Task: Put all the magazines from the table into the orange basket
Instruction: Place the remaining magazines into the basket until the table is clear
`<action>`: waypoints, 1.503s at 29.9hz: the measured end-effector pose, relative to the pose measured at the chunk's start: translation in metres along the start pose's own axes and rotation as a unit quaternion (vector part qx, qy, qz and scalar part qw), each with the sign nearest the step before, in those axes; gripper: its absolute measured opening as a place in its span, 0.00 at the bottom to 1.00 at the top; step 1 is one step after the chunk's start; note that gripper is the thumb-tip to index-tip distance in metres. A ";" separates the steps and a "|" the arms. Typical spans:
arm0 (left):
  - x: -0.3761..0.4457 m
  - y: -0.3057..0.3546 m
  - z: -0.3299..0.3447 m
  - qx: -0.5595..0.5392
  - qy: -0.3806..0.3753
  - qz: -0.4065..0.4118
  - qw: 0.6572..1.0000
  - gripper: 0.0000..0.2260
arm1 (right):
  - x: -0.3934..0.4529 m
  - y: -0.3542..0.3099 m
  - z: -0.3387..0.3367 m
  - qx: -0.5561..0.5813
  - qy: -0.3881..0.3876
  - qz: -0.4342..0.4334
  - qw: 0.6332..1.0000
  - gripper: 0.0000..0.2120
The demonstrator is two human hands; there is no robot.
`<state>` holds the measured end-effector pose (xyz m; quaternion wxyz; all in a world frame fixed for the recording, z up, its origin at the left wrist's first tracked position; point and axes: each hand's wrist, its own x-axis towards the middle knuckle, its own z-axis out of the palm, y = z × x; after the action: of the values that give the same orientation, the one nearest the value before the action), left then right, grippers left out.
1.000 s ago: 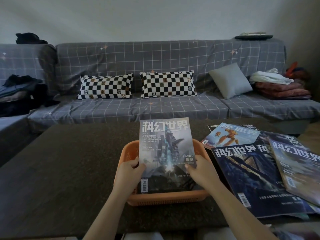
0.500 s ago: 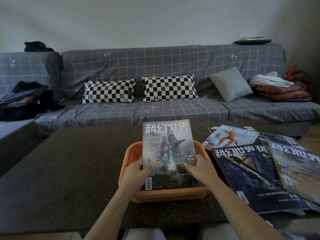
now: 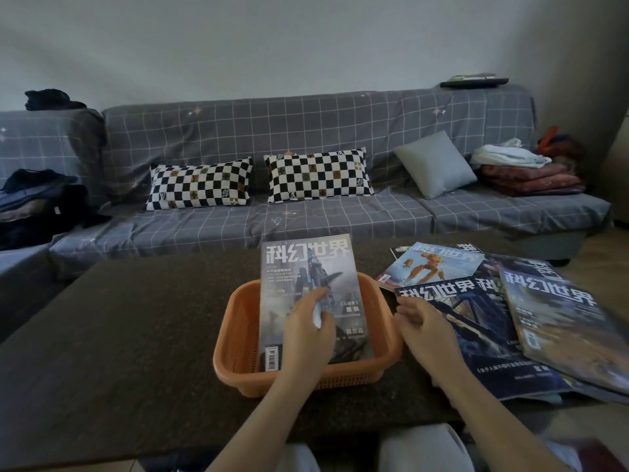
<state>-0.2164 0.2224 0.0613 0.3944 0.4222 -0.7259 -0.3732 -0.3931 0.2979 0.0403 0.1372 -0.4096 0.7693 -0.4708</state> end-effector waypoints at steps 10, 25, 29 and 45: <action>-0.018 0.034 0.125 -0.043 -0.176 -0.031 0.983 0.17 | -0.013 0.083 -0.085 -0.150 0.060 0.053 0.985 0.12; -0.024 0.014 0.201 -0.066 -0.117 -0.220 0.966 0.31 | -0.012 0.146 -0.108 -0.269 0.079 0.120 0.952 0.27; -0.024 0.020 0.201 -0.153 -0.141 -0.251 0.945 0.21 | -0.015 0.146 -0.109 -0.249 0.084 0.124 0.957 0.28; -0.020 0.050 0.112 -0.157 -0.114 -0.054 0.979 0.17 | -0.034 0.083 -0.088 0.069 0.043 0.099 0.992 0.28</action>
<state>-0.3250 0.2820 0.0535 0.3496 0.3477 -0.6746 -0.5493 -0.4658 0.3958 0.0111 0.1783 -0.3000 0.7768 -0.5242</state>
